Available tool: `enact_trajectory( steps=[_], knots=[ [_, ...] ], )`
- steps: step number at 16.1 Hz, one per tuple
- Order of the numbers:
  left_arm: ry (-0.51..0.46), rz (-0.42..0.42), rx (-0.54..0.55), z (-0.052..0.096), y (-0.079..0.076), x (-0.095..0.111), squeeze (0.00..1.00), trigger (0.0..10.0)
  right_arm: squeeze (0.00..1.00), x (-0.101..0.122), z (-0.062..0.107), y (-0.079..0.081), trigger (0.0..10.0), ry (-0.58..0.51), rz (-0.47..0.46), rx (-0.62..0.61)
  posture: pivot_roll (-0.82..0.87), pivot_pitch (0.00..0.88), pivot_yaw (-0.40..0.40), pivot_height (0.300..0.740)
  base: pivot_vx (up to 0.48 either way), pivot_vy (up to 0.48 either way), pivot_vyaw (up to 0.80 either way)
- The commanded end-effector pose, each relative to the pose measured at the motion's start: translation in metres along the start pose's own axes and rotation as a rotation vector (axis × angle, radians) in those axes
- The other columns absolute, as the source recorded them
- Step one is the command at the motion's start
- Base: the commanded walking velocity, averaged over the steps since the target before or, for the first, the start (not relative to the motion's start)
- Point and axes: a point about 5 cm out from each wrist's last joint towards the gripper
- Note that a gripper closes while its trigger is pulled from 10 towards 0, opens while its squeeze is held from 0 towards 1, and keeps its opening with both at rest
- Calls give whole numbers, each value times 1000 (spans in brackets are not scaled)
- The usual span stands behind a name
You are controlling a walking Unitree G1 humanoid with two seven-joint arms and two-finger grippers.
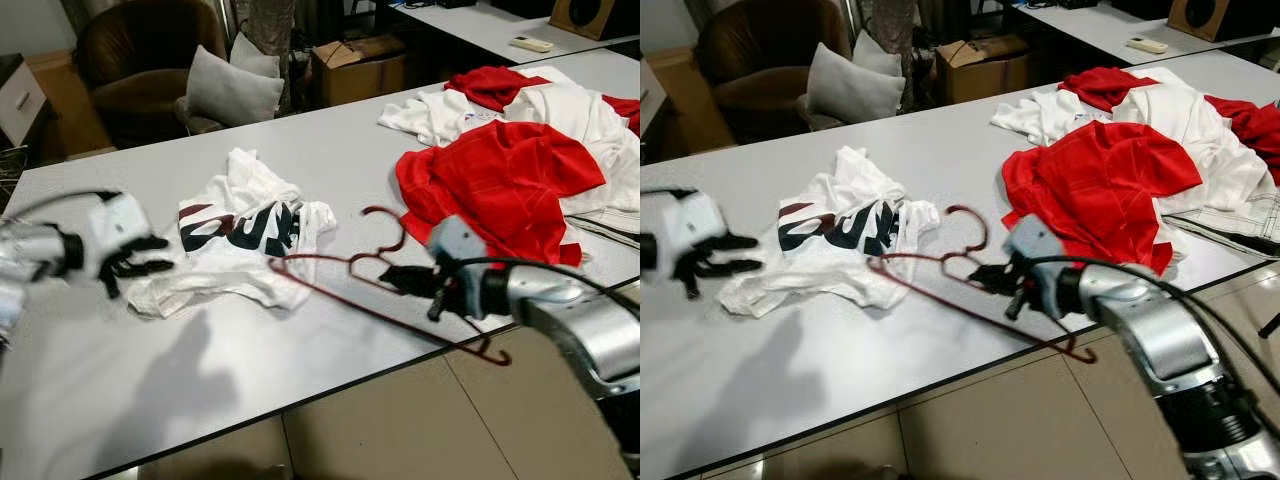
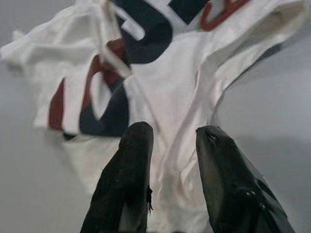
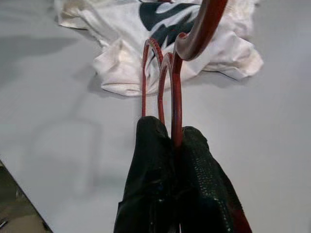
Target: Hang hanger
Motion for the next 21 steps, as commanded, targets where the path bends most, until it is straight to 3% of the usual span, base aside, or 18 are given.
enact_trajectory(
  steps=[1,4,6,8,11,13,17,18,21],
  knots=[
    [-6,-45,42,-5,0,2,0,10000,0,-5,5,-9,10000,44,10,-53,6,0,116,740,0,0,0],
    [-64,-103,112,-30,-9,3,0,10000,0,-13,14,-23,10000,85,5,-148,3,0,113,740,0,0,0],
    [-61,-120,72,-36,-16,5,0,10000,0,-16,18,-28,10000,100,4,-193,3,0,113,740,0,0,0],
    [-101,-89,-51,-41,-30,8,0,10000,0,-18,23,-38,10000,93,10,-271,-9,0,117,740,0,0,0],
    [-39,-69,-34,-37,-24,-1,0,10000,0,-15,23,-47,10000,67,24,-335,-6,0,115,740,0,0,0],
    [-94,-2,-79,-33,-28,5,0,10000,0,-9,20,-46,10000,23,47,-319,1,0,112,740,0,0,0],
    [-220,51,-114,-50,-47,25,0,10000,0,7,21,-38,10000,-83,60,-278,0,0,113,740,0,0,0],
    [-234,60,-153,-57,-59,28,0,10000,0,10,27,-36,10000,-111,51,-296,-4,0,115,740,0,0,0],
    [-196,52,-129,-68,-70,27,0,10000,0,11,38,-33,10000,-122,42,-329,-14,0,112,740,0,0,0]
  ],
)
Point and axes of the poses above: a point about 5 cm out from each wrist's last joint towards the gripper, its own z axis pointing back from the gripper into the wrist, its own x axis along the axis of the wrist's last joint, y = z × x, and after that the axes turned 12 degrees about z, right-handed
